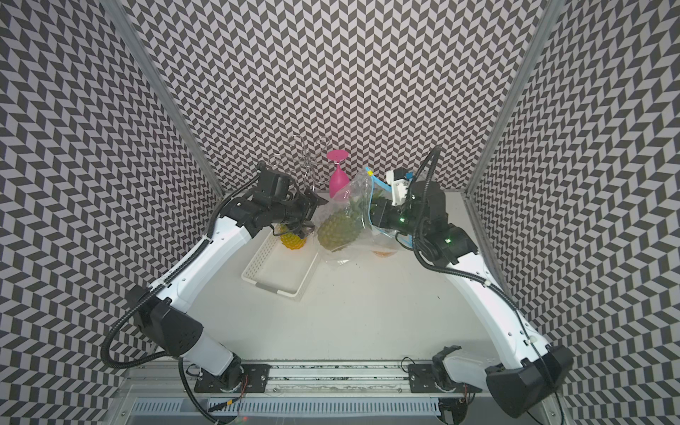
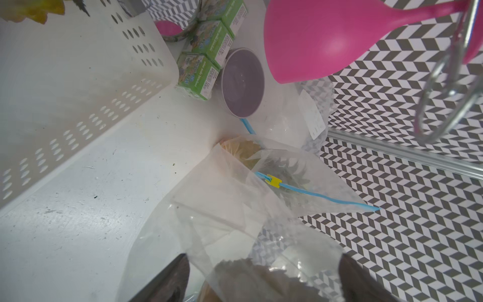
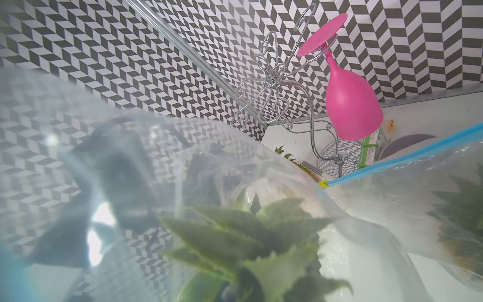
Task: Open the zip-top bag and take out the pineapple
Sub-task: Pick up the pineapple from the zipper food storage bag.
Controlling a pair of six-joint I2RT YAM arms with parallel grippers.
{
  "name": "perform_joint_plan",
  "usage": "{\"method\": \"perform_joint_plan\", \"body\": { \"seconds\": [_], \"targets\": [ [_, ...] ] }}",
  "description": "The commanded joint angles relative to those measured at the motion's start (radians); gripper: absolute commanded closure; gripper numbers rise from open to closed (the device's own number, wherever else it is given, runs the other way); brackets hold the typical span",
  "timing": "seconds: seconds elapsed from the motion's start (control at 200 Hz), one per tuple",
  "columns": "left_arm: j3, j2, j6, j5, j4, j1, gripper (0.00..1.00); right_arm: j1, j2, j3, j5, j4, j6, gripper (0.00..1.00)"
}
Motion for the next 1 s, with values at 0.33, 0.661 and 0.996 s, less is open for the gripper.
{"method": "perform_joint_plan", "body": {
  "seconds": [0.33,0.661,0.996],
  "targets": [
    [0.055,-0.011,0.137,-0.206,-0.112,0.03,1.0,-0.051,-0.061,0.04,-0.095,0.199,0.035,1.0],
    [0.03,-0.061,0.206,-0.349,-0.18,0.074,1.0,-0.178,-0.092,0.08,-0.137,0.213,0.066,1.0],
    [0.034,-0.081,0.236,-0.443,-0.221,0.072,1.0,-0.311,-0.122,0.111,-0.143,0.32,0.247,1.0]
  ]
}}
